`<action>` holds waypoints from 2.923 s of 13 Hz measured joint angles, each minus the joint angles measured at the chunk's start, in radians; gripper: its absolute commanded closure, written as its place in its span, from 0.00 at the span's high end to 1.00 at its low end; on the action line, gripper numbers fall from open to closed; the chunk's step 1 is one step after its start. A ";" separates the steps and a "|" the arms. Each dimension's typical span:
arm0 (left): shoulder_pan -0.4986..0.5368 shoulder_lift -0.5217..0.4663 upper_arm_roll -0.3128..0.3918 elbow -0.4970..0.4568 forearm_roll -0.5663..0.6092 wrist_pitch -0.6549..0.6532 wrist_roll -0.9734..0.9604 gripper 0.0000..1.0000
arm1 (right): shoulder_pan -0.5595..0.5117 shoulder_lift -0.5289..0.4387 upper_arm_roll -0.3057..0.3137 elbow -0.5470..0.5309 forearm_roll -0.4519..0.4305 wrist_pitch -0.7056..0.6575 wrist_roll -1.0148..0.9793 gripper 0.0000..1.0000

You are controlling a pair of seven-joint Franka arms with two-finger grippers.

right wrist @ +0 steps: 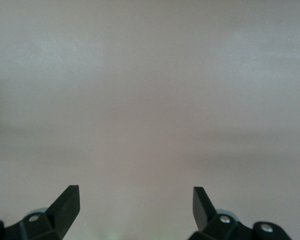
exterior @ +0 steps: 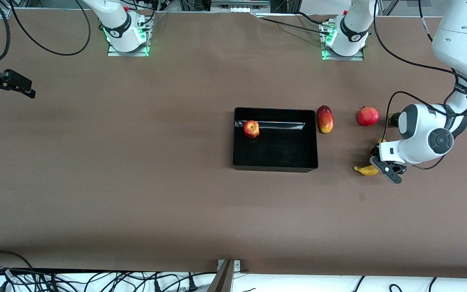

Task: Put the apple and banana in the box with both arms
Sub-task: 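Grasp the yellow banana with the left gripper and lift it, then carry the banana over the black box and lower it inside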

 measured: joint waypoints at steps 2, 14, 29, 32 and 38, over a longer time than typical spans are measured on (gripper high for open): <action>-0.002 -0.010 -0.009 0.002 0.000 0.000 0.000 0.00 | 0.000 0.000 0.000 0.000 0.001 -0.001 0.000 1.00; -0.418 -0.257 -0.097 0.014 -0.243 -0.279 -0.106 0.00 | 0.000 0.000 0.000 0.000 0.002 -0.003 0.000 1.00; -0.560 -0.160 -0.062 -0.085 -0.243 -0.043 -0.294 0.00 | 0.000 0.000 0.002 0.000 0.002 -0.004 0.000 1.00; -0.560 -0.139 -0.043 -0.081 -0.234 -0.027 -0.289 0.00 | 0.000 0.000 0.003 0.000 0.002 -0.004 0.000 1.00; -0.560 -0.121 -0.040 -0.077 -0.202 0.008 -0.288 0.00 | 0.000 0.000 0.004 0.000 0.002 -0.004 0.000 1.00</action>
